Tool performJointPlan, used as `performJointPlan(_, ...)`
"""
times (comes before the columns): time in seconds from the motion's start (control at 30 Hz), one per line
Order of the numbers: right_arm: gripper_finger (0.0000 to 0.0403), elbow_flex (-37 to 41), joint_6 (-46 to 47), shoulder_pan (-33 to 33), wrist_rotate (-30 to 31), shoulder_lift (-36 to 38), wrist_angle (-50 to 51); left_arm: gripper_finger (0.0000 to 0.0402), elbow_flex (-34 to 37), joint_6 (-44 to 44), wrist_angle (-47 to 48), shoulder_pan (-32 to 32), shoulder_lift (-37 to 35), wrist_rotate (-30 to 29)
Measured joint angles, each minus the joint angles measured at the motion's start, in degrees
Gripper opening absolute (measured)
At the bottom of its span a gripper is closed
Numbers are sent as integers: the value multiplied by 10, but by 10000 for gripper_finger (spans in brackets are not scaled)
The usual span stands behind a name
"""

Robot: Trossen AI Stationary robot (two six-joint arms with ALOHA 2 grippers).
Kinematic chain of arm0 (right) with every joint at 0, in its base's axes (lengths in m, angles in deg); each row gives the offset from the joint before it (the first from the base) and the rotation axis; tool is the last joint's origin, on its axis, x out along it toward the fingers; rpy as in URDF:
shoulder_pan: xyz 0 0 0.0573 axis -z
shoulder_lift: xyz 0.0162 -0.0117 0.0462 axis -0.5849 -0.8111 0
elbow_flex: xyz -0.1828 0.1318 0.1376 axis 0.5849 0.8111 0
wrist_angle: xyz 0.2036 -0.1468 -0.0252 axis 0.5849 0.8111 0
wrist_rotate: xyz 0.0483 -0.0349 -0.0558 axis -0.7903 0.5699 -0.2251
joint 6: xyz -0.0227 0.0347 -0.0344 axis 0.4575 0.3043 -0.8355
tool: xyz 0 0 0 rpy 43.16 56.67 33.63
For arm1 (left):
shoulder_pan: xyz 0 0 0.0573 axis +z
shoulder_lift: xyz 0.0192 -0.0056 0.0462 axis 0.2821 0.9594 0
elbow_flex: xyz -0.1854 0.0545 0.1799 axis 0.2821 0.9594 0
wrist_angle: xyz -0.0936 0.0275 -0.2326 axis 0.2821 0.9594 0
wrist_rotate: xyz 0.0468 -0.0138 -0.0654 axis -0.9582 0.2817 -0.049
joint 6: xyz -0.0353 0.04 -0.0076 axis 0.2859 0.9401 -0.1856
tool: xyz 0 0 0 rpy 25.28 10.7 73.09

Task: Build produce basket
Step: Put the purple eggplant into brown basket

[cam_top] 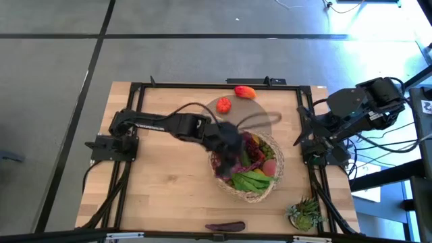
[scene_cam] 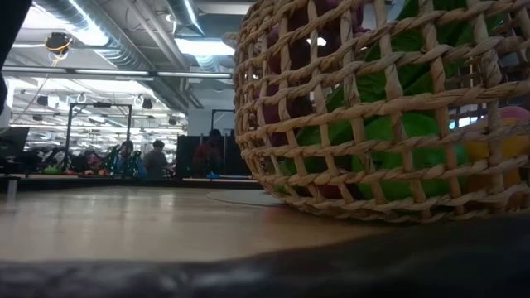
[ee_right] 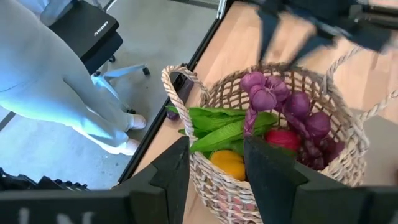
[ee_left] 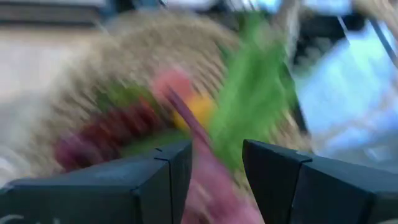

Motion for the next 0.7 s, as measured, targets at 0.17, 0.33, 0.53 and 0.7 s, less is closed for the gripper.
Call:
performJointPlan(0.17, 147, 0, 14, -9, 1, -27, 4, 130, -16, -45, 122, -63, 0, 20)
performJointPlan(0.33, 147, 0, -17, -32, 0, -64, 7, 130, -6, -118, 170, -142, 0, 22)
performJointPlan(0.53, 147, 0, -29, -63, 42, -113, 9, 130, 7, -215, 170, -215, 1, -35)
performJointPlan(0.7, 147, 0, -30, -87, 81, -152, 25, 130, 28, -268, 130, -260, 0, -112)
